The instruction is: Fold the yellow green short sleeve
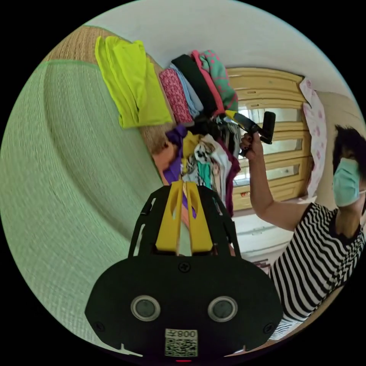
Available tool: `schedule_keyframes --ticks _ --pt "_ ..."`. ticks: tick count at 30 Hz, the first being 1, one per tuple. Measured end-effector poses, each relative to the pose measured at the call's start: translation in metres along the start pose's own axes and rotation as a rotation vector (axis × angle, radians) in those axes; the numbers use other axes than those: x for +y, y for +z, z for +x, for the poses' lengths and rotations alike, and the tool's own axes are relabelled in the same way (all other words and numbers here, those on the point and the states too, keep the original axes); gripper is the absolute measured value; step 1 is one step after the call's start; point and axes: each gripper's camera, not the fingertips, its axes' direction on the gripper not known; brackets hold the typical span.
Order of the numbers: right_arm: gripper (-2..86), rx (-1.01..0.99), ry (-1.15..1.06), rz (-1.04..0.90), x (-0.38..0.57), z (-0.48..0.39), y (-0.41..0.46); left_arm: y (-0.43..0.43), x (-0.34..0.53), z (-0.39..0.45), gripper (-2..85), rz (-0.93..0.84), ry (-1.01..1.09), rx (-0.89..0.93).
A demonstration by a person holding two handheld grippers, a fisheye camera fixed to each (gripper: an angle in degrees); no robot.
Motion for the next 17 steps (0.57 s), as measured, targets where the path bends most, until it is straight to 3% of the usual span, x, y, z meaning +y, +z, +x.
schedule_keyframes --ticks 4,8,13,17 --pt "4.8 -0.03 0.099 0.205 0.138 -0.056 -0.056 0.011 0.069 0.014 0.4 -0.121 -0.028 0.086" --pt "10.4 0.086 0.228 0.185 0.219 -0.109 -0.045 0.023 0.118 0.031 0.2 -0.199 -0.038 0.138" --pt "10.6 0.224 0.257 0.112 0.276 -0.178 -0.005 0.025 0.144 0.053 0.1 -0.185 0.016 0.173" --pt "8.4 0.246 0.312 0.172 0.313 -0.202 0.0 0.017 0.161 0.081 0.1 -0.18 0.123 0.155"
